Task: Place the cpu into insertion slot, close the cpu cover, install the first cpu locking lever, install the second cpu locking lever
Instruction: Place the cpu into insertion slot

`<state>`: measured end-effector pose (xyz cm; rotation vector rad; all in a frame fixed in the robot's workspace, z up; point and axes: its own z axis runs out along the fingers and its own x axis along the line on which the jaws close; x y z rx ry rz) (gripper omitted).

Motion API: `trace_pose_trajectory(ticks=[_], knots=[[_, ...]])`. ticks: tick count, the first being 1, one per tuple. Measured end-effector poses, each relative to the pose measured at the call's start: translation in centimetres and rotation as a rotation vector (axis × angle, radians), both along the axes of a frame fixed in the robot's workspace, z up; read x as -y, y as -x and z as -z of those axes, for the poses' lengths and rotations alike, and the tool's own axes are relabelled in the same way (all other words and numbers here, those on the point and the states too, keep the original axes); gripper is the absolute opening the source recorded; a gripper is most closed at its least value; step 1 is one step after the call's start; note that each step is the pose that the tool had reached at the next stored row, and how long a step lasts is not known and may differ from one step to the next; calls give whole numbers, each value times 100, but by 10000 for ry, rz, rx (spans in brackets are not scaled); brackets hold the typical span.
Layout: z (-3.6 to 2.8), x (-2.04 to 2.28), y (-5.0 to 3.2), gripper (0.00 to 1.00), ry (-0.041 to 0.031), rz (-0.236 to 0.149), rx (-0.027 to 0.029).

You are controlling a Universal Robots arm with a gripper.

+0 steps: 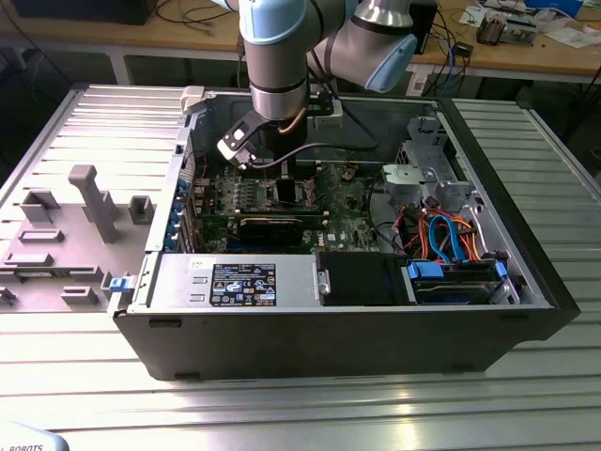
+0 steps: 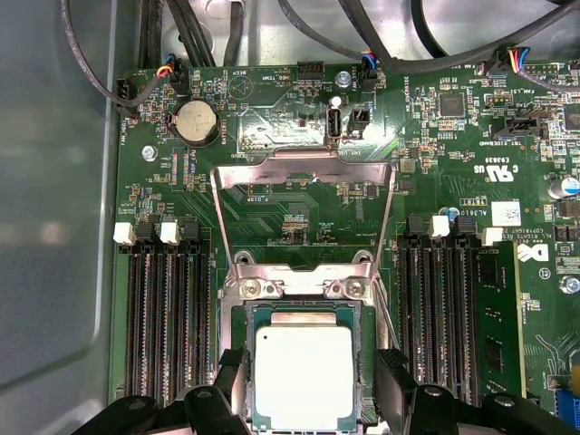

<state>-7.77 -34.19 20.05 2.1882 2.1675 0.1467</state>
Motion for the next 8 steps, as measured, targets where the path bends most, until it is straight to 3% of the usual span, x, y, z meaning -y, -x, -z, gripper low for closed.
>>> trace_pose_trajectory(ticks=[8], knots=[[-42,-2,0,67,5,0,0]])
